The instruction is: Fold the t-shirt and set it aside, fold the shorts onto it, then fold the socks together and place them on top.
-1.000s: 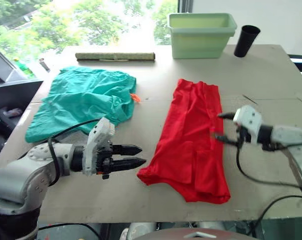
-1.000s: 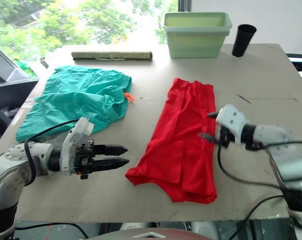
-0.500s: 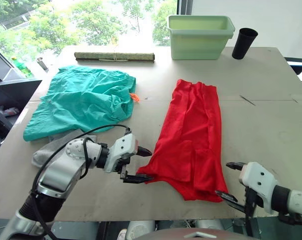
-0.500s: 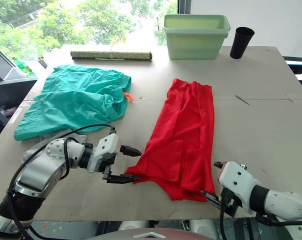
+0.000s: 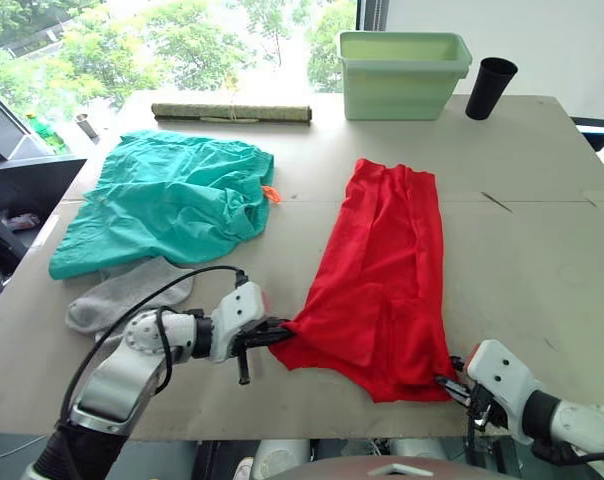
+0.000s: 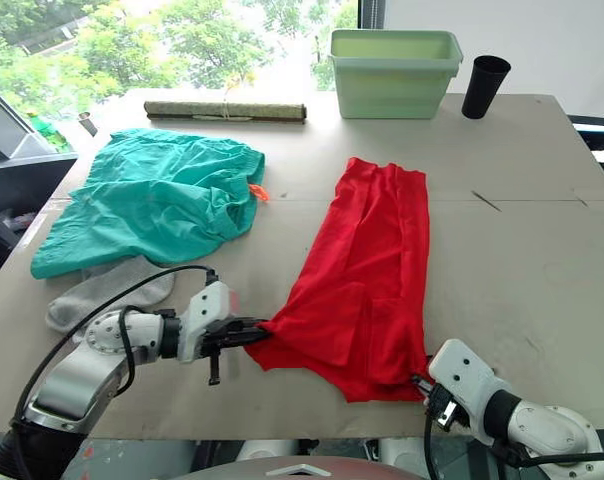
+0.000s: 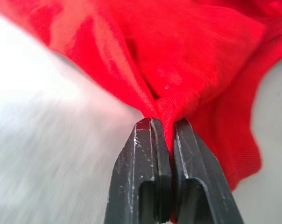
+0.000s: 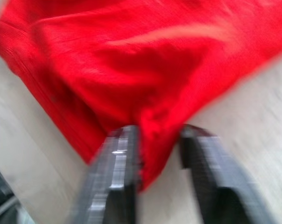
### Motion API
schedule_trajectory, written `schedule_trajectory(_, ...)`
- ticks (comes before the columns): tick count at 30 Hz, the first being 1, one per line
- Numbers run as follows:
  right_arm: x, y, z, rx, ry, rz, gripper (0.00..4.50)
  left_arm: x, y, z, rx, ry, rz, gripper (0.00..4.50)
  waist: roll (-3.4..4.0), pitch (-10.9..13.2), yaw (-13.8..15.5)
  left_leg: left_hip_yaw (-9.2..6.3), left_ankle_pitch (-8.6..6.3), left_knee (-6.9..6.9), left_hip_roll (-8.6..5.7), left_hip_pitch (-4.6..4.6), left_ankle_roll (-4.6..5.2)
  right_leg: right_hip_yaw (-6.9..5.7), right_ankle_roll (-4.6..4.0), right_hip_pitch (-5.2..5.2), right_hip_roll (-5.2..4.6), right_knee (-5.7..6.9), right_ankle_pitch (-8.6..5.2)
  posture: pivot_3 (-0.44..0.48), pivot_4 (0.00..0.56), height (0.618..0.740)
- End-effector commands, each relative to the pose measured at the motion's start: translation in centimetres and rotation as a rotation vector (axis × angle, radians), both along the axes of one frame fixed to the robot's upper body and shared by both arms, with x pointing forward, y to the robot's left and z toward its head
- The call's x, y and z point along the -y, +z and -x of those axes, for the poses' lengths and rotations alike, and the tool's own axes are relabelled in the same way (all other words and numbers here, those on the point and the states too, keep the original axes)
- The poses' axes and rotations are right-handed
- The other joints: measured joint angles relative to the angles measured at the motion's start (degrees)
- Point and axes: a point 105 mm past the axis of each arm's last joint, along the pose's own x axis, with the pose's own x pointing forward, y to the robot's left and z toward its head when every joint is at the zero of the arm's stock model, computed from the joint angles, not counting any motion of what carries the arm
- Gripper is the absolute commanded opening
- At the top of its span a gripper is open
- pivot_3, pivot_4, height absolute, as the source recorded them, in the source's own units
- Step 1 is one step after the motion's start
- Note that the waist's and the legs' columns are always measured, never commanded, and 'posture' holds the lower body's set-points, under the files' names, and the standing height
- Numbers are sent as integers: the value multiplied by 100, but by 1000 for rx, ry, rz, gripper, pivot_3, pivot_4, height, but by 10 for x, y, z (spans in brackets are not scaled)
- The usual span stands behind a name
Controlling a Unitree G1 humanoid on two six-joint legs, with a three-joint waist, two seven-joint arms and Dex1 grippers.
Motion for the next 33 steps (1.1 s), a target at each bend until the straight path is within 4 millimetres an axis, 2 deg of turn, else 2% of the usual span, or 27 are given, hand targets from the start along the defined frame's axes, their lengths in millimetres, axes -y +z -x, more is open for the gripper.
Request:
schedule_trajectory(1,16,3,0,22,-76,43,41,-3,5,0,58,23,-2,0,-10,-6,1,0,0,0,0,1,0,0,0,1,0,0,0,0,150,740)
schedule_trajectory(5,14,4,5,18,-68,36,41,-4,0,4,59,24,-14,0,-11,-12,-2,0,0,-1,1,2,0,0,0,1,0,1,0,0,150,740)
schedule_trajectory(7,10,9,8,21,-30,10,41,-4,5,10,-2,20,63,0,-11,-11,-3,0,0,-2,1,3,0,-1,0,1,-1,1,0,0,150,740)
schedule_trajectory(8,9,11,9,32,-11,11,738,-5,10,10,-21,34,109,630,-11,-11,-5,0,0,-2,1,3,0,0,-1,1,-1,1,0,0,150,740)
schedule_trajectory(10,8,20,9,82,40,31,1063,-9,19,12,-53,29,173,860,-12,-11,-5,0,0,-2,2,2,0,-1,-1,0,0,0,0,0,150,740)
schedule_trajectory(11,7,23,10,97,74,38,1714,-11,24,14,-67,7,201,1454,-11,-10,-6,0,0,-1,3,2,0,-1,-1,0,0,1,0,0,150,740)
schedule_trajectory(12,5,28,14,108,118,42,2137,-16,29,16,-76,-8,219,1923,-11,-10,-5,0,0,-2,3,2,0,-2,-1,-1,0,2,0,0,150,740)
schedule_trajectory(13,4,31,16,112,149,44,2172,-19,33,16,-80,-17,230,2451,-11,-10,-4,0,0,-1,3,3,0,-2,0,-1,1,3,-1,0,150,740)
schedule_trajectory(14,5,33,20,108,192,56,2172,-24,36,18,-76,-61,219,2640,-10,-11,-2,0,0,-1,3,2,0,-3,0,-1,1,3,-1,0,150,740)
schedule_trajectory(18,12,39,28,109,302,93,2172,-38,39,26,-66,-230,160,2640,-14,-13,-3,2,0,0,0,4,0,-4,1,1,8,1,-1,0,150,740)
schedule_trajectory(21,20,35,30,132,404,172,3034,-35,38,19,12,-359,99,3432,-17,-14,15,3,0,3,-1,5,0,-3,1,3,10,1,-1,0,150,740)
schedule_trajectory(22,22,32,31,136,432,197,3571,-32,36,19,36,-403,80,3954,-18,-14,16,3,0,3,-2,5,0,-3,1,5,11,0,-1,0,150,740)
schedule_trajectory(24,21,27,33,145,481,220,4416,-25,30,19,92,-485,50,4500,-18,-15,9,4,0,4,-3,5,0,-1,1,5,15,0,-1,0,150,740)
schedule_trajectory(30,11,22,27,190,576,231,4464,1,24,15,202,-645,25,4500,-19,-16,-2,8,0,6,2,7,0,10,0,4,40,2,0,0,150,740)
schedule_trajectory(33,10,19,20,202,596,234,4464,5,21,12,228,-688,-2,4500,-19,-16,-1,9,0,8,3,9,0,13,0,5,39,3,0,0,150,740)
